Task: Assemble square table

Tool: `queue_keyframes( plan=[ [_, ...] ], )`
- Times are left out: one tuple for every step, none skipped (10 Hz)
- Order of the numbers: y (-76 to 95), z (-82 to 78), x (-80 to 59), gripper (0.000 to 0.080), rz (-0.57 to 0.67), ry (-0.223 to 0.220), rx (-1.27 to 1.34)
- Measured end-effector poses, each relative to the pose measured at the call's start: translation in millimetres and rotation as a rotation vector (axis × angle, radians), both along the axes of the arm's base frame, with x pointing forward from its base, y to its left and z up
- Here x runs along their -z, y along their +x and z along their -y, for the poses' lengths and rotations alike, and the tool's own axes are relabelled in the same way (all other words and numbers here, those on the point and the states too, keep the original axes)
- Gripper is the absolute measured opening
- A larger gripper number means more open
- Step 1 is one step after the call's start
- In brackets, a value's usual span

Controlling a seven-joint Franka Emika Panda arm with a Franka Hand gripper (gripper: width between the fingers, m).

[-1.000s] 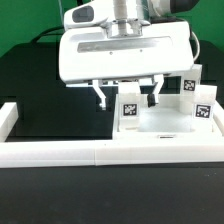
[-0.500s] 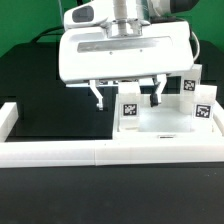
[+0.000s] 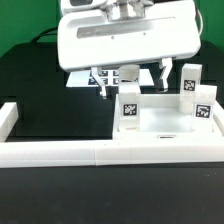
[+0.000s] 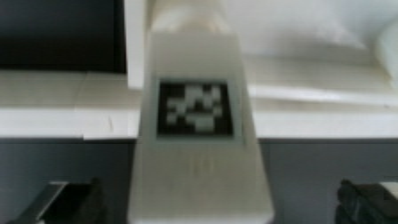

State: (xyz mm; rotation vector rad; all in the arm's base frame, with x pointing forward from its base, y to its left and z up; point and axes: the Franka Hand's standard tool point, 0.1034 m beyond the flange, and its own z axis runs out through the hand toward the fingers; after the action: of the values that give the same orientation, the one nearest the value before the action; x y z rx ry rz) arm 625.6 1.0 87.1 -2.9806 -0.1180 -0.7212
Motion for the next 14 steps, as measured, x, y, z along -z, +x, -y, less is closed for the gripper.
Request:
queue_keyframes(
  plan=[
    [-0.8,-1.0,4.6,0.0649,-0.048,0.015,-0.008],
    [-1.7,-2.4,7.2,0.0649,-0.132,0.043,-0.025],
    [-1.4,2.3,8.2,0.0649,-0.188,0.059,-0.027],
    [-5.0,4.3,9.9,0.0649,-0.269,0.074,-0.032],
    [-10.1,6.5,9.9,0.0649,-0.365,0.100,-0.010],
    [-10.0,6.3,8.1,0.0649,-0.421,0.111,0.004],
    [-8.5,4.8,8.7,0.0649,-0.419,0.112,0.001],
    [-8.8,4.8,9.4,0.0649,-0.419,0.113,0.003],
    [-8.9,4.8,9.6,0.0649,-0.419,0.113,0.003],
    [-9.4,5.9,11.0,0.0649,-0.422,0.110,0.004],
    [-11.8,10.3,14.1,0.0649,-0.453,0.085,0.020],
    [-5.5,12.5,6.6,0.0649,-0.513,0.067,0.075],
    [6.3,7.5,3.0,0.0649,-0.506,0.067,0.090],
    [7.2,3.1,3.6,0.0649,-0.503,0.067,0.083]
  ],
)
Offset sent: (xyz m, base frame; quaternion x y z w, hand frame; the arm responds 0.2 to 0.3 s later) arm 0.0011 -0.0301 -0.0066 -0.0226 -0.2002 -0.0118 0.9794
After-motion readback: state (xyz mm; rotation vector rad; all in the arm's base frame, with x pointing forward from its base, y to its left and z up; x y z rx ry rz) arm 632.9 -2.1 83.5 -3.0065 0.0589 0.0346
